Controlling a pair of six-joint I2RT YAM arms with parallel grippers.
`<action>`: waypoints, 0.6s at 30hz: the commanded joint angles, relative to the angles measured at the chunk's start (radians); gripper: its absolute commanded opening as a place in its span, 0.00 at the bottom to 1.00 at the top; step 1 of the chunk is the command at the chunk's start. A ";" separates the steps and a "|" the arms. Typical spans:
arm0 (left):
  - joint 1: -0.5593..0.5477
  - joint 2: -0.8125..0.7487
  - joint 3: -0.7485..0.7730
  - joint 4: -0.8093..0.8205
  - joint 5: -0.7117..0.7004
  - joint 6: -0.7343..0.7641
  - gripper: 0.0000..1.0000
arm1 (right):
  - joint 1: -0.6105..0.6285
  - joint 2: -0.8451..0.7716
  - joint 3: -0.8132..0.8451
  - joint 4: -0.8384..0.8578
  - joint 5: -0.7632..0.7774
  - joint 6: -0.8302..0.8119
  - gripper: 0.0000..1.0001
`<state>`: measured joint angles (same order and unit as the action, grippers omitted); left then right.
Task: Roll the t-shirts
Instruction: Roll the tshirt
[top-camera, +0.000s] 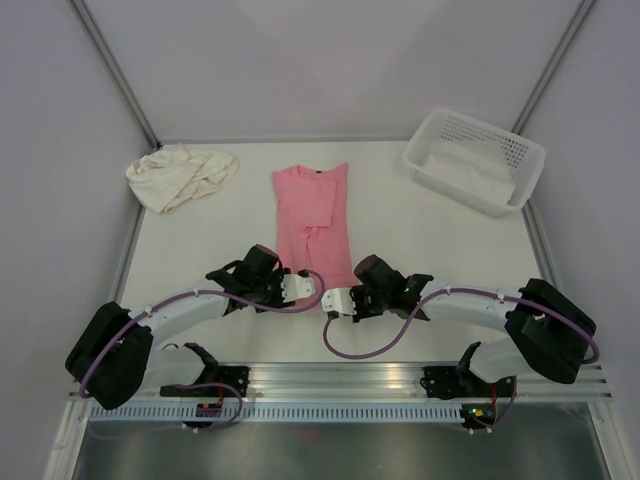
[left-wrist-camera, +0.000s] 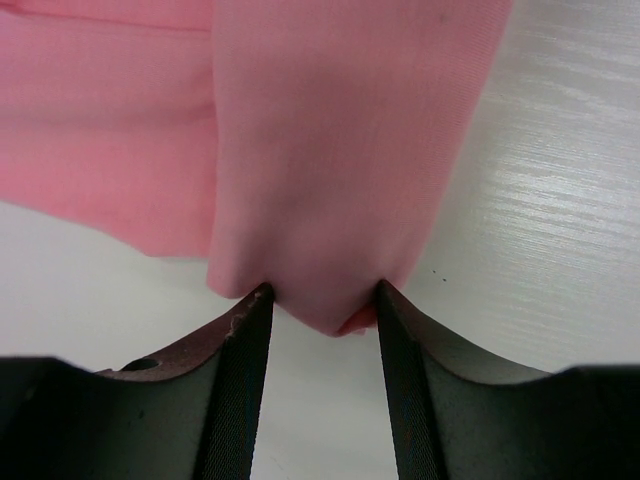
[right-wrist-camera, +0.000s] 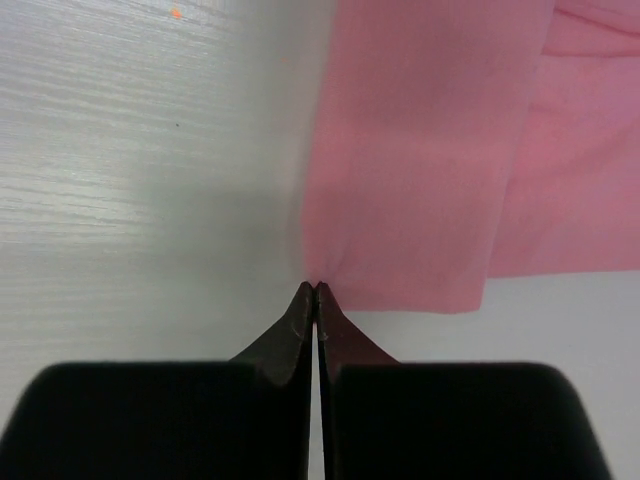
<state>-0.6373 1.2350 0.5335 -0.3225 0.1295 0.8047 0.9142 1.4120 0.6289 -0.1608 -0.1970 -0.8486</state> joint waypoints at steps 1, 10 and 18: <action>-0.002 0.035 -0.020 -0.007 -0.017 0.044 0.52 | 0.003 -0.039 0.000 -0.055 -0.041 -0.018 0.03; -0.002 -0.048 -0.009 -0.061 0.012 0.037 0.57 | 0.002 -0.038 0.022 0.004 -0.061 0.042 0.41; -0.002 -0.209 -0.044 -0.128 0.039 0.067 0.61 | 0.003 -0.002 0.032 0.093 -0.009 0.068 0.43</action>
<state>-0.6369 1.0657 0.5129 -0.4057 0.1421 0.8310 0.9142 1.3968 0.6292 -0.1184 -0.2157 -0.7929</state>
